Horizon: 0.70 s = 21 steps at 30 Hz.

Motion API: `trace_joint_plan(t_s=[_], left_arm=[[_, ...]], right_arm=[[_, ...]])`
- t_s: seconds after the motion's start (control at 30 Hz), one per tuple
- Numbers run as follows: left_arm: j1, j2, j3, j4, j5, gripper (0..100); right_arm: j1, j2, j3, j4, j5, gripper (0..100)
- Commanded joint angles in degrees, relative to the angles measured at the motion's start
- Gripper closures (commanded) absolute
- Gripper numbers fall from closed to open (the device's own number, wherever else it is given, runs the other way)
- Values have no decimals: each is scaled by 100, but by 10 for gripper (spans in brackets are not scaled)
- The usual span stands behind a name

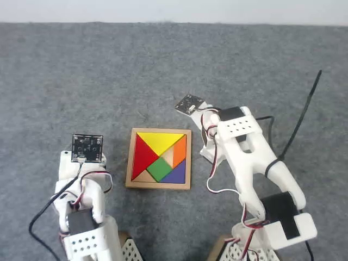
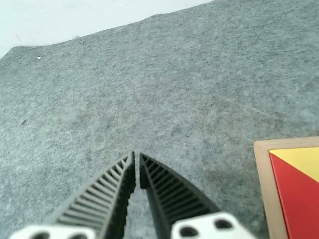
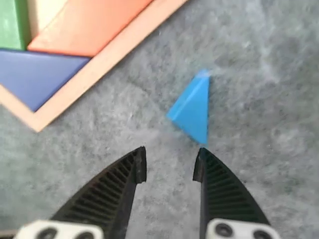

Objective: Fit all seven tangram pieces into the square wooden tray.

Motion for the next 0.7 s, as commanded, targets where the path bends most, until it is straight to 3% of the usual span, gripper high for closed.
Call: trace_joint_plan(t_s=[0.0,0.2,0.43,0.67], left_arm=[[-18,-114,-75,18,-70,985],[-18,-114,-75,18,-70,985],[-18,-114,-75,18,-70,985],[-18,-114,-75,18,-70,985]], right_arm=[[154,-119,-18,-303,53,828],[532,-1007,-123,180,-527,828],[549,-1947,1257,-1596,-747,828],[541,-1516,1257,-1877,-712,828]])
